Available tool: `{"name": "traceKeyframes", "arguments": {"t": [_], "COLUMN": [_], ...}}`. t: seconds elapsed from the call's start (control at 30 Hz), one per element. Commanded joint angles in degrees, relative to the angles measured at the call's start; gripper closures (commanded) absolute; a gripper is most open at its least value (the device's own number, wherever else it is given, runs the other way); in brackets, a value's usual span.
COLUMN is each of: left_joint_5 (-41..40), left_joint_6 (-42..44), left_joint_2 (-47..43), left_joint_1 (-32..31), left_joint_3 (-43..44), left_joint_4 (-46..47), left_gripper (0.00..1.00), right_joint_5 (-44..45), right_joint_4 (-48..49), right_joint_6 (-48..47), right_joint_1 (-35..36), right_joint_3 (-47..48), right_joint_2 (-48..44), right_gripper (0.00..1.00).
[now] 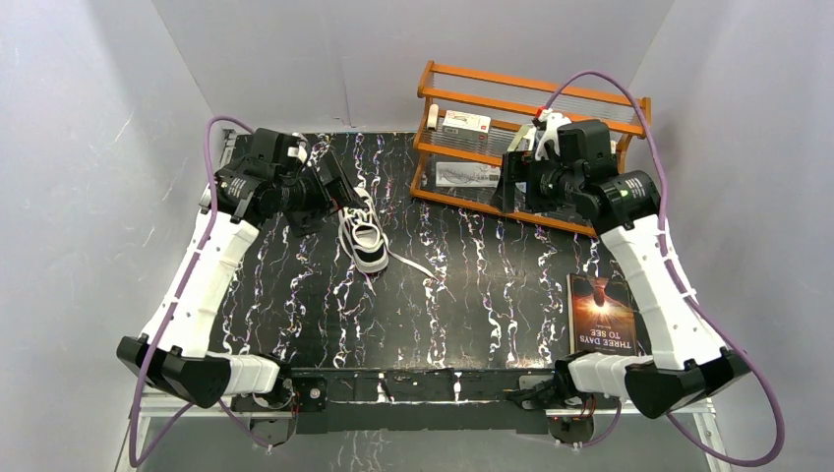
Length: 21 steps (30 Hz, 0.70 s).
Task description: Tie the shoes
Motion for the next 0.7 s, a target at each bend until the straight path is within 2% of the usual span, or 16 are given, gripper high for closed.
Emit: {"name": "traceKeyframes", "arguments": {"t": [0.0, 0.17, 0.33, 0.53, 0.67], "left_joint_5": [0.5, 1.8, 4.4, 9.0, 5.8], "left_joint_6": [0.5, 1.3, -0.1, -3.4, -3.5], "left_joint_2": [-1.5, -0.7, 1.0, 2.4, 2.6], "left_joint_1": [-0.2, -0.3, -0.2, -0.2, -0.3], "left_joint_3": [-1.3, -3.9, -8.4, -14.3, -14.0], "left_joint_4": [-3.0, -2.9, -1.0, 2.8, 1.5], "left_gripper": [0.02, 0.02, 0.03, 0.08, 0.09], "right_joint_5": [0.1, -5.8, -2.1, -2.2, 1.4], "right_joint_4": [0.1, 4.9, 10.5, 15.4, 16.2], "right_joint_6": [0.4, 0.0, -4.0, -10.4, -13.2], "right_joint_1": [0.2, 3.8, 16.1, 22.3, 25.9], "right_joint_3": [1.0, -3.7, -5.5, -2.9, -0.8], "right_joint_2": [2.6, 7.4, 19.6, 32.2, 39.6], "right_gripper": [0.02, 0.01, 0.02, 0.09, 0.12]}}
